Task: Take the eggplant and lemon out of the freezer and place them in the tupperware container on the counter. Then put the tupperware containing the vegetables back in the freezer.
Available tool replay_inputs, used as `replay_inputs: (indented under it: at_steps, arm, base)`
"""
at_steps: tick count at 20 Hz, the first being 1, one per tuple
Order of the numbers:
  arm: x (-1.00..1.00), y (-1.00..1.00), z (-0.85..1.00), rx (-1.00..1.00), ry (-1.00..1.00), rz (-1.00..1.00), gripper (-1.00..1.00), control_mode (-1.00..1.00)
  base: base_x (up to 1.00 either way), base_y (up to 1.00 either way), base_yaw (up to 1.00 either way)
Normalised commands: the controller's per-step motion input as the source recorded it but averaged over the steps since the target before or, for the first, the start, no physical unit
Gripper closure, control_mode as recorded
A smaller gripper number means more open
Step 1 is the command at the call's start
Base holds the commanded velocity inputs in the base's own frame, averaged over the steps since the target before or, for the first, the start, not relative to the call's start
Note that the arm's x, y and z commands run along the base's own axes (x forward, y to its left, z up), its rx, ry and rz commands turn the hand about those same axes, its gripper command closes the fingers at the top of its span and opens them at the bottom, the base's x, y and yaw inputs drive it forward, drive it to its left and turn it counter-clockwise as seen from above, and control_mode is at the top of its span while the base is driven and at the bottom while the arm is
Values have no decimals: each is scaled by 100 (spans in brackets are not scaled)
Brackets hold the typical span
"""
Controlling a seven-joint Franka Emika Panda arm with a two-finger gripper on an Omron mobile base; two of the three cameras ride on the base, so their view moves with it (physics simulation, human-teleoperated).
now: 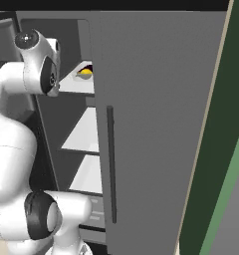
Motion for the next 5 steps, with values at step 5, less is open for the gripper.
replay_inputs:
  at_steps: [5]
  arm:
    - [-78, -41, 0, 0, 0, 6, -100, -100]
  base:
    - [0, 0, 0]
